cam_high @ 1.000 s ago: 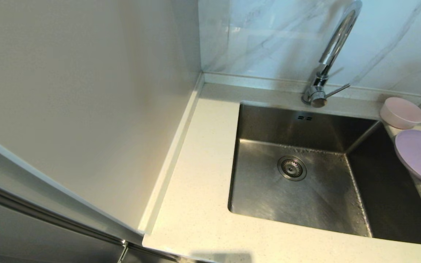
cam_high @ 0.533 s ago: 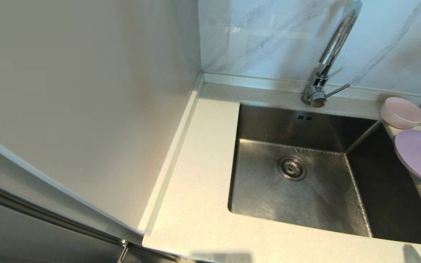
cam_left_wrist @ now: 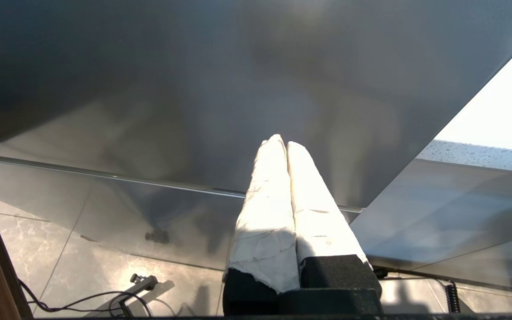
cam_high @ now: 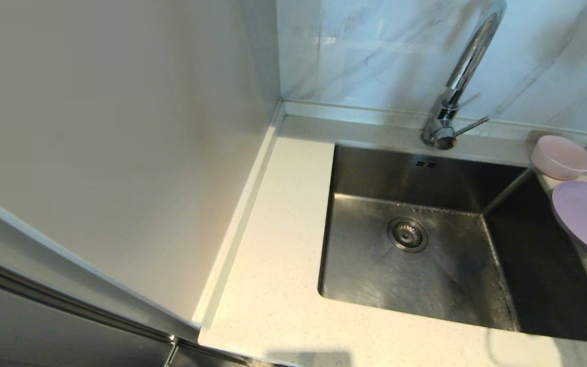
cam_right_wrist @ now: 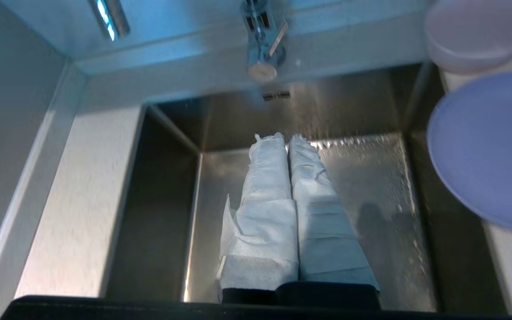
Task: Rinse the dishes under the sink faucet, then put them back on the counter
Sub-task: Put a bowl into the sink
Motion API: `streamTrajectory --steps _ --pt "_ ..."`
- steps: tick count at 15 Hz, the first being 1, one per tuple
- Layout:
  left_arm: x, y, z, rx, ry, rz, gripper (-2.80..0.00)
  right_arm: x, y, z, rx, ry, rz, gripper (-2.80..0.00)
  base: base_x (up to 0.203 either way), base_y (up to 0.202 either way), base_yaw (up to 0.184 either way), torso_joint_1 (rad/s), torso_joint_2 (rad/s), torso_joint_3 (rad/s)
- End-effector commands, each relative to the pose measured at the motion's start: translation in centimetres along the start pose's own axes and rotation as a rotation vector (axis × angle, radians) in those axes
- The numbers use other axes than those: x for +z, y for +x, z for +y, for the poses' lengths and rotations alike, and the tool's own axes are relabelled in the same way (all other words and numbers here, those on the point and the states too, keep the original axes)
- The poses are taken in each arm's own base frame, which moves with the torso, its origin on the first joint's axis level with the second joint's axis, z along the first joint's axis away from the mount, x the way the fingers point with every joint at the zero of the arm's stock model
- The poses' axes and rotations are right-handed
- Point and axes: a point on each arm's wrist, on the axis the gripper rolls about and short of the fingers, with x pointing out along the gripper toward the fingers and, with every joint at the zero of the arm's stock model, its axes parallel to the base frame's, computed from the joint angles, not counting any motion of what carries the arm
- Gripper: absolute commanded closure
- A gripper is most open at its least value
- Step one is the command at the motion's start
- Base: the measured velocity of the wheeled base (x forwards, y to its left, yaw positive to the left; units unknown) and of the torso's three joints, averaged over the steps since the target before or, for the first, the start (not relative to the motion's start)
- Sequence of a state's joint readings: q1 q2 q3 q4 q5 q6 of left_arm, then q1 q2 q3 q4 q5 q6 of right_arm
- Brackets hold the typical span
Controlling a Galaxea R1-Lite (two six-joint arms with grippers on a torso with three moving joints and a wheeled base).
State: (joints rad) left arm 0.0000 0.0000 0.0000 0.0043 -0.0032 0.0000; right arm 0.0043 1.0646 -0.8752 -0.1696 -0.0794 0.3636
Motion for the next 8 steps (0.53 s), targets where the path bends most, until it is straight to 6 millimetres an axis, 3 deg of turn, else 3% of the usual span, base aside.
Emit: streamTrajectory --steps 1,5,8 --pt "0.0 0.0 0.0 0.000 0.000 0.000 0.00 -0.2 5.8 0.4 -0.026 0.001 0.063 0.00 0.000 0.000 0.000 0.000 0.00 0.000" --pt "0.0 0.0 0.0 0.000 0.000 0.000 0.00 1.9 12.0 0.8 -0.031 0.010 -0.024 0.00 0.000 0.000 0.000 0.000 0.00 0.000" --pt "0.0 0.0 0.0 -0.001 0.000 0.000 0.00 1.9 15.9 0.4 -0.043 0.029 -0.052 0.00 0.000 0.000 0.000 0.000 0.00 0.000"
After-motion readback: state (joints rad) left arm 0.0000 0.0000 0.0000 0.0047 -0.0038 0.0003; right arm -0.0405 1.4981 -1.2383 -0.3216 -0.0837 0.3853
